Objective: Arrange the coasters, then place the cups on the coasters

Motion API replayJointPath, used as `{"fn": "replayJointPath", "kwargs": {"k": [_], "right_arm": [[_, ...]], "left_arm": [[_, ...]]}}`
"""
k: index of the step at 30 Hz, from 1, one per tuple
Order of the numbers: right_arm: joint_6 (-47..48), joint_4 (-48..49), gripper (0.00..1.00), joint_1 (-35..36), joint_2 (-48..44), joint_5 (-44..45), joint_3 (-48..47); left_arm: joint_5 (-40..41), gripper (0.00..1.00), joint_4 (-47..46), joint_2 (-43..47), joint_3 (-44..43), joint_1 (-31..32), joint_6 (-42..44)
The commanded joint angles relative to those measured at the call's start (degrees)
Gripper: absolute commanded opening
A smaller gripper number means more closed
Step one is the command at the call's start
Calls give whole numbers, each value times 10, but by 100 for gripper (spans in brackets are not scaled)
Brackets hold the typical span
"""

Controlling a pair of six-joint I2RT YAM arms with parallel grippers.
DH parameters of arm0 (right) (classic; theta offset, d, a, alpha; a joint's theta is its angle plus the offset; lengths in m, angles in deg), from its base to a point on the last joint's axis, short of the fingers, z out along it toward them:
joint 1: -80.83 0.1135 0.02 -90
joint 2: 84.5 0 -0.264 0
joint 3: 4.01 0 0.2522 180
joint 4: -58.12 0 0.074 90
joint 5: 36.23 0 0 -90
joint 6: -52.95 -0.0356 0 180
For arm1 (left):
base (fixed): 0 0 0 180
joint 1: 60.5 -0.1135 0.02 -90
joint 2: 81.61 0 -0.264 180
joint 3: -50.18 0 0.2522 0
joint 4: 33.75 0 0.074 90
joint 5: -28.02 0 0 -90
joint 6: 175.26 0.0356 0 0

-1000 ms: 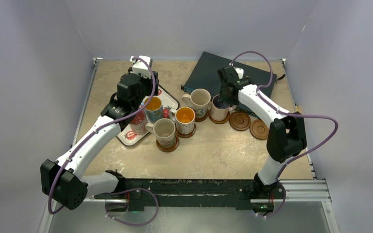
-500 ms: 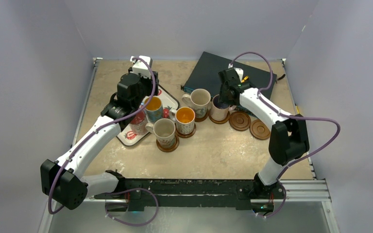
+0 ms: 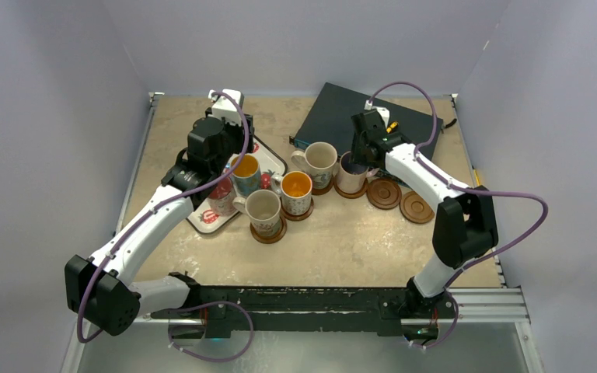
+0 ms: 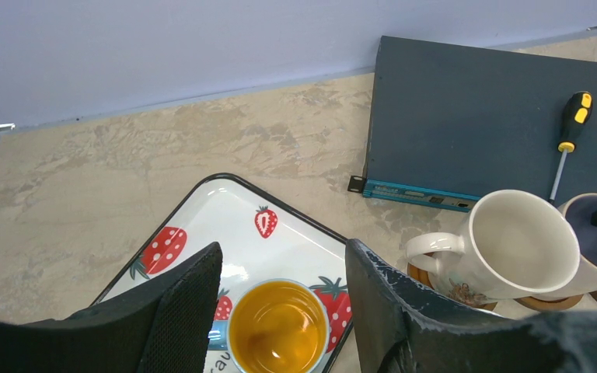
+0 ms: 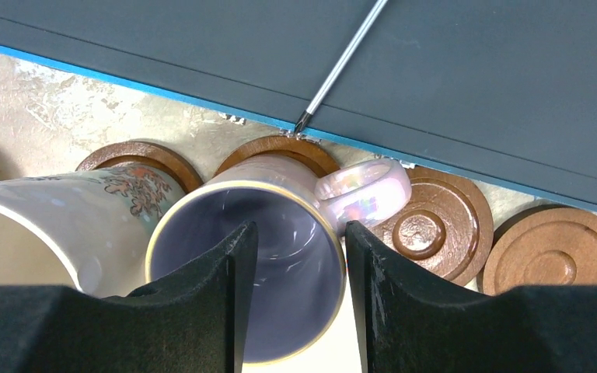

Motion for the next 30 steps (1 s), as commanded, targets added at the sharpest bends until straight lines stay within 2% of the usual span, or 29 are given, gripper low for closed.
{"fn": "replayJointPath", "kwargs": {"k": [1,6,10,16,20,26,30], "right_arm": [[9,18,49,-2,-25,-11,4],[4,11,52,-2,-49,-8,7],[5,11,63,-2,-87,-13,16],[5,14,72,-2,-160,-39,42],[18,18,77,-2,-212,-48,55],[62,55,83,-2,-285,-61,87],[72,90,87,-2,-320,-85,113]], "left_arm": [[-8,56,-22,11,2,0,1],[-13,56,-23,8,2,0,-3],[-18,56,-22,1,3,0,-9],[-26,57,-21,-5,1,0,-20],[-22,57,24,-3,3,-8,-46],[-37,63,127,33,-5,-64,-109],[-111,65,181,27,-16,-148,-131]]}}
